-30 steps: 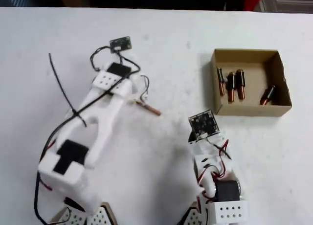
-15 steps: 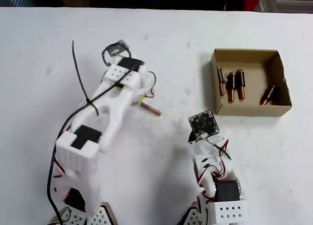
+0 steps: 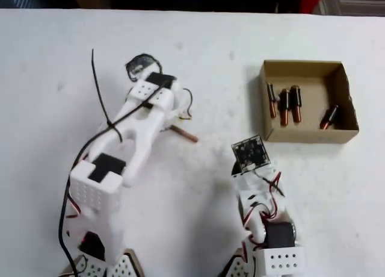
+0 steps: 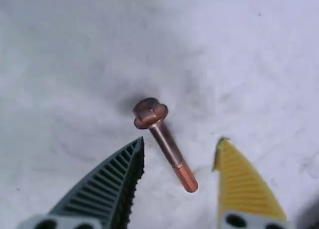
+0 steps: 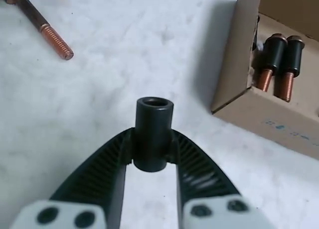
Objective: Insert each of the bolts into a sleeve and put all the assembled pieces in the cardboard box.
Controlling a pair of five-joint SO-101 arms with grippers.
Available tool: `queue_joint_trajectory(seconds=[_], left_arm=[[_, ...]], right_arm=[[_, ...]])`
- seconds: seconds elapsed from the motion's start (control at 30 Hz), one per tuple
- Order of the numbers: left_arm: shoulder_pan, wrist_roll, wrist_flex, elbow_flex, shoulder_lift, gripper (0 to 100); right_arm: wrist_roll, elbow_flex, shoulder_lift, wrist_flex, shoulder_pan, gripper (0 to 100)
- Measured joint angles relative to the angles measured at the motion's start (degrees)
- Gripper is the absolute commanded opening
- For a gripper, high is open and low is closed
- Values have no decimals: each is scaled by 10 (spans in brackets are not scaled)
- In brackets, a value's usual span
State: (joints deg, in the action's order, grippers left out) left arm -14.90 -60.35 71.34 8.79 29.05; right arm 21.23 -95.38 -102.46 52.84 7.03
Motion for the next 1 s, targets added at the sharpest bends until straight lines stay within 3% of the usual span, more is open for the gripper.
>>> queue_joint_trajectory(seconds=[0.4, 0.87, 1.0], left_arm=[[11, -1, -1, 0, 11, 219], [11, -4, 0, 41, 80, 215], [11, -43, 0, 41, 80, 215]], right_arm=[[0, 0, 0, 0, 0, 17], [0, 0, 0, 0, 0, 17], [0, 0, 0, 0, 0, 17]])
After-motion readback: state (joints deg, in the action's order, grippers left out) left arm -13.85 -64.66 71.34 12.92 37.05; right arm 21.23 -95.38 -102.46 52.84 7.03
